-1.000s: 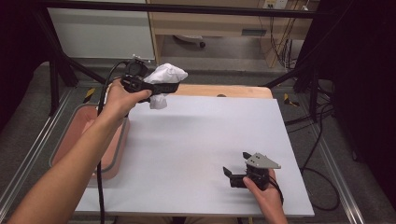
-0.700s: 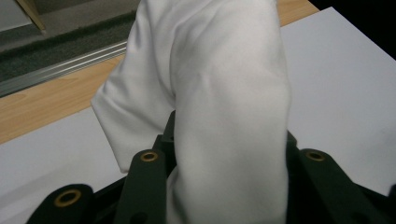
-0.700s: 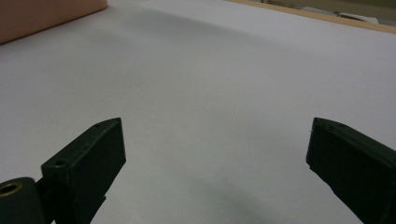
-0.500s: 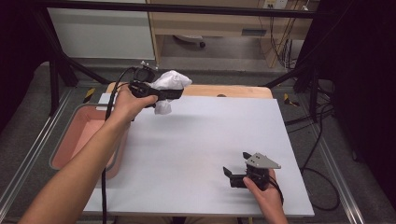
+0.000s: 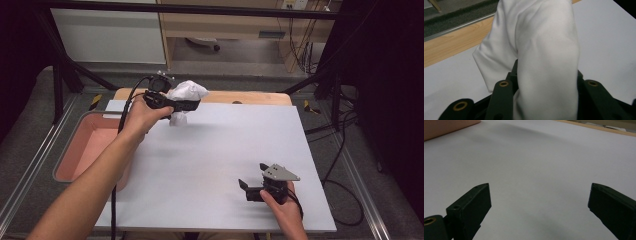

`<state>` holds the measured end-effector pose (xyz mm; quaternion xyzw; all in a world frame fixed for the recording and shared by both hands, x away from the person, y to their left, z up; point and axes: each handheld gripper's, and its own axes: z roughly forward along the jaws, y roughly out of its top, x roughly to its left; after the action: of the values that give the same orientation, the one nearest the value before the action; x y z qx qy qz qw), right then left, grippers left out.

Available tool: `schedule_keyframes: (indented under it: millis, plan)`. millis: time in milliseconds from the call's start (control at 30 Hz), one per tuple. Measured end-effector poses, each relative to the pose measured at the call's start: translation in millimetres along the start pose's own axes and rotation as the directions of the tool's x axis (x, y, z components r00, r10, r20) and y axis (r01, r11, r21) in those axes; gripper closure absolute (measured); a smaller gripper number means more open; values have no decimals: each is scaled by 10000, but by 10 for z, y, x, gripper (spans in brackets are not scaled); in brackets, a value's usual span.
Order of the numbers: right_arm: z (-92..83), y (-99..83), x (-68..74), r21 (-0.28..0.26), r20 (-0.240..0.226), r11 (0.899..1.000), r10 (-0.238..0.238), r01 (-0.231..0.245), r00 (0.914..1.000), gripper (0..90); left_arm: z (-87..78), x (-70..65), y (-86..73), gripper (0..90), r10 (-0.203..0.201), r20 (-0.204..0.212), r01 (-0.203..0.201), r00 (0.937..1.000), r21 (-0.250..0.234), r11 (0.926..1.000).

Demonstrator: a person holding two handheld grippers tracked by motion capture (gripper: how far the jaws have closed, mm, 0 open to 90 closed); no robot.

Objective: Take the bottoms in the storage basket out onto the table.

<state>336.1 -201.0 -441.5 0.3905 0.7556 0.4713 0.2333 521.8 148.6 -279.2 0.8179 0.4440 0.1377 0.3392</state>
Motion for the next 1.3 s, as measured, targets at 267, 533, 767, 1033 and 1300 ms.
schedule_keyframes:
  millis: [267, 533, 767, 1033, 1300]
  plan:
    - [-25, -5, -7, -55, 146, 10000, -56, 57, 9999, 49, -56, -210, -70, 606, 295, -23, -295, 9996, -154, 9994]
    - [-21, -6, 3, -5, 171, 10000, -45, 45, 9998, 49, -16, -308, -150, 605, 468, 22, -467, 9989, -198, 9987]
    - [9, -6, 19, 85, 96, 9998, -178, 177, 9998, 49, 65, -382, -164, 605, 607, 70, -606, 9981, -112, 9981]
    - [-18, -6, 10, 0, 104, 9999, -122, 122, 9999, 49, 165, -479, -178, 605, 774, 85, -775, 9970, 20, 9970]
    - [-12, -7, 12, 36, 102, 9999, -149, 148, 9998, 48, 263, -541, -218, 604, 870, 47, -871, 9962, 48, 9962]
